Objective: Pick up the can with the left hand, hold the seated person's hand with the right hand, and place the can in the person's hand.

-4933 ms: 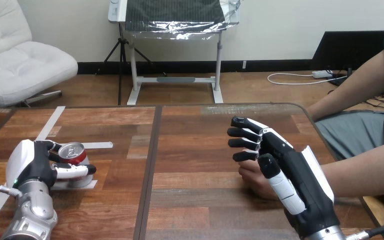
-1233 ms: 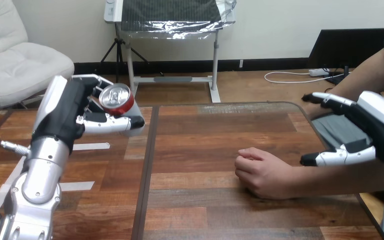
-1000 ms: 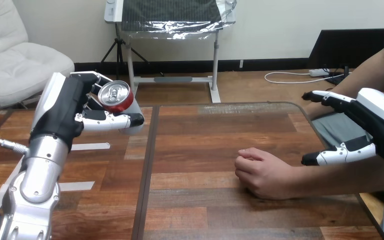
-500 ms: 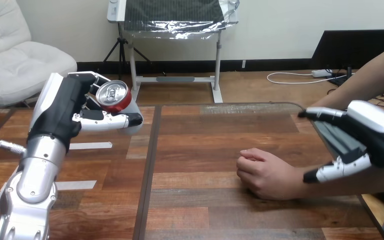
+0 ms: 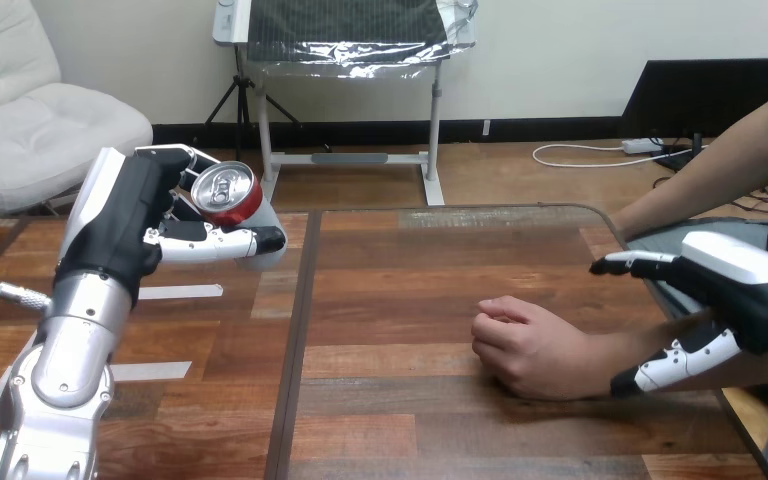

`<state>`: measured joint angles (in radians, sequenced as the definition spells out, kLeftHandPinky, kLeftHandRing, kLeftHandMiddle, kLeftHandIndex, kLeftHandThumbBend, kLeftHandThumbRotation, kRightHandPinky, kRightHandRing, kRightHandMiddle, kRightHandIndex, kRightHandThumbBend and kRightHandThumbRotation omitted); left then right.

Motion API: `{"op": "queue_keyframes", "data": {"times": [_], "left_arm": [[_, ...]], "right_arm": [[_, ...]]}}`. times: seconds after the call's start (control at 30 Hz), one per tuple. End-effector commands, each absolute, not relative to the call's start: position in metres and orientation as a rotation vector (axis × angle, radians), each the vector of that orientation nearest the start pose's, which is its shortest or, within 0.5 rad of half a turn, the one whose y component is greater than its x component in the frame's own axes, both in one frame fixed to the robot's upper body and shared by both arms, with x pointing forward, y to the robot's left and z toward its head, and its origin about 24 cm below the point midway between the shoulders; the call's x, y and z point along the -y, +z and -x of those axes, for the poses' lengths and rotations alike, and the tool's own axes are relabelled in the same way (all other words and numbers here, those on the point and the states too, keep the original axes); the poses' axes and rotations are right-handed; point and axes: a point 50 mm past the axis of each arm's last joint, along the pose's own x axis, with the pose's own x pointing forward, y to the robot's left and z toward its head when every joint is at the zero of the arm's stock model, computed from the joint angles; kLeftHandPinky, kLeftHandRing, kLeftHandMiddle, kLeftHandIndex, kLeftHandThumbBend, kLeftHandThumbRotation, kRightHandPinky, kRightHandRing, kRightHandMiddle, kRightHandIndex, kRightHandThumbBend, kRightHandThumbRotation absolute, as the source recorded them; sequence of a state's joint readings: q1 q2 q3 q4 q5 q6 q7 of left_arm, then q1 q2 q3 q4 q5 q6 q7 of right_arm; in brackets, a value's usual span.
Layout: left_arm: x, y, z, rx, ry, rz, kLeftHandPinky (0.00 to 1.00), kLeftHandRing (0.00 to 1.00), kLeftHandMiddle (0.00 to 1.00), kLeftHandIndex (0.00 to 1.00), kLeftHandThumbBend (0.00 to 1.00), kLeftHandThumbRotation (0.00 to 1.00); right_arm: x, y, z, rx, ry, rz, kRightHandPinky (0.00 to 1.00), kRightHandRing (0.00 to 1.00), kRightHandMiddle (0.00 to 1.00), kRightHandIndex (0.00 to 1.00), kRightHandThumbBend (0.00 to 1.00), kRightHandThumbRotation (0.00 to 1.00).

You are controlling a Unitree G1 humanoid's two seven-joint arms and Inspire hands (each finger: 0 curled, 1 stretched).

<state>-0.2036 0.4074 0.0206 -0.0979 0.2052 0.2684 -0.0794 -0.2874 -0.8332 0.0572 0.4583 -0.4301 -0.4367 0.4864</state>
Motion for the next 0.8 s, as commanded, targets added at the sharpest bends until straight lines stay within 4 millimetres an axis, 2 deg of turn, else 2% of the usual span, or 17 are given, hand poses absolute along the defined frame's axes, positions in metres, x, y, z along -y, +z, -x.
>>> {"op": "queue_keyframes", "data": {"times": [0.0, 0.6, 0.77], "left_arm": [[-0.216, 0.137, -0.292, 0.135, 0.040, -0.593, 0.26, 0.31, 0.37, 0.43, 0.68, 0.00], [-0.217, 0.136, -0.292, 0.140, 0.032, -0.572, 0.25, 0.31, 0.37, 0.43, 0.67, 0.00], [-0.217, 0.136, -0.292, 0.141, 0.023, -0.550, 0.25, 0.30, 0.37, 0.42, 0.66, 0.00]], "right_arm": [[0.286, 0.122, -0.302, -0.073, 0.539, 1.339, 0.92, 0.91, 0.91, 0.90, 1.00, 0.39], [0.282, 0.114, -0.301, -0.102, 0.574, 1.388, 0.89, 0.89, 0.90, 0.88, 1.00, 0.28], [0.282, 0.112, -0.302, -0.129, 0.572, 1.413, 0.89, 0.90, 0.90, 0.89, 1.00, 0.28]]}}
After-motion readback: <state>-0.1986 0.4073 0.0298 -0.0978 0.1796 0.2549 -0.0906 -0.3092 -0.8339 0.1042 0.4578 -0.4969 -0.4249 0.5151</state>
